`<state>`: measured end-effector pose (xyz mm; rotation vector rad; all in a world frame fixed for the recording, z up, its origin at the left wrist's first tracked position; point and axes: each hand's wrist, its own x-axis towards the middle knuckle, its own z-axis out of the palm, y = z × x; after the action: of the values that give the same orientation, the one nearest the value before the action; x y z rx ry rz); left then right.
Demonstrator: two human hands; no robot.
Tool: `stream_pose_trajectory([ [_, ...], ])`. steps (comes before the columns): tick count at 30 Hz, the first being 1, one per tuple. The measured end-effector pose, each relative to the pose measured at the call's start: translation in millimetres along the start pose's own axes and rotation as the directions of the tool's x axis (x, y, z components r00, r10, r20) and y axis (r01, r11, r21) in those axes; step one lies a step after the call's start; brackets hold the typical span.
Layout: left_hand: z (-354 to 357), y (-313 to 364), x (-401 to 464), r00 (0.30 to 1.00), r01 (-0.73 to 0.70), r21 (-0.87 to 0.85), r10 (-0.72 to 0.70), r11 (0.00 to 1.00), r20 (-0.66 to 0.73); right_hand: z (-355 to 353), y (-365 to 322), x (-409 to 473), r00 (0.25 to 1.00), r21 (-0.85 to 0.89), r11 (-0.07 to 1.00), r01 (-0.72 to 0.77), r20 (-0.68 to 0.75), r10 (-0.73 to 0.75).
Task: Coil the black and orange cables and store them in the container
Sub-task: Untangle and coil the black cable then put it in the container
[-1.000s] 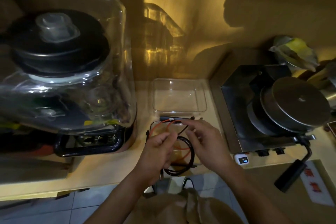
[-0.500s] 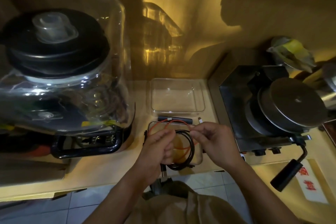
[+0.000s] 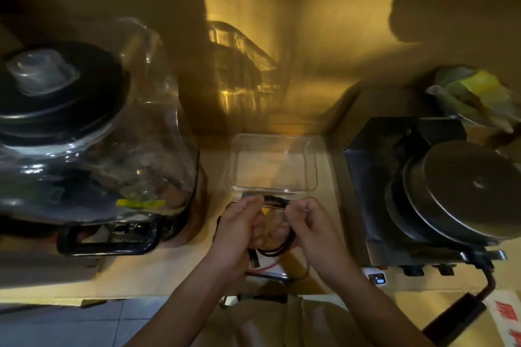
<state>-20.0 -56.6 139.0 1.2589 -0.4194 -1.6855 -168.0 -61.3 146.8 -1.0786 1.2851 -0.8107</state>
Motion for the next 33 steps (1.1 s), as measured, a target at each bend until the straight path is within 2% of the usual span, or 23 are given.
stream_pose_trajectory([
  [4, 18, -5, 13, 0.992, 0.004, 0.019, -0.001, 1.000, -0.122, -1, 8, 6, 0.999, 0.034, 0.999, 0.030, 0.037, -0.031],
  [6, 22, -9, 19, 0.986, 0.011, 0.010, -0.009, 1.000, -0.165, -5, 10, 13, 0.998, 0.092, 0.996, -0.004, 0.066, -0.002],
  [10, 27, -14, 23, 0.990, -0.032, 0.008, 0.032, 0.999, -0.137, -9, 17, 30, 0.986, 0.254, 0.953, -0.166, 0.024, 0.166],
  [14, 28, -21, 26, 0.986, -0.060, 0.152, 0.082, 0.987, -0.142, -10, 29, 49, 0.978, 0.320, 0.931, -0.173, -0.052, 0.200],
  [18, 35, -24, 24, 0.987, -0.086, 0.100, 0.099, 0.991, -0.123, -8, 42, 65, 0.963, 0.416, 0.883, -0.220, -0.050, 0.264],
  [22, 28, -34, 33, 0.984, -0.113, 0.327, 0.151, 0.938, -0.092, -4, 41, 75, 0.934, 0.495, 0.827, -0.267, -0.078, 0.348],
  [25, 24, -39, 42, 0.988, -0.085, 0.484, 0.136, 0.871, -0.072, -5, 39, 84, 0.918, 0.556, 0.784, -0.275, -0.089, 0.386],
  [28, 18, -40, 55, 0.994, -0.016, 0.552, 0.072, 0.834, -0.079, -6, 39, 93, 0.905, 0.561, 0.772, -0.301, -0.087, 0.416],
  [33, 16, -32, 70, 0.985, 0.058, 0.416, 0.016, 0.907, -0.172, -6, 38, 103, 0.939, 0.457, 0.852, -0.257, -0.090, 0.332],
])
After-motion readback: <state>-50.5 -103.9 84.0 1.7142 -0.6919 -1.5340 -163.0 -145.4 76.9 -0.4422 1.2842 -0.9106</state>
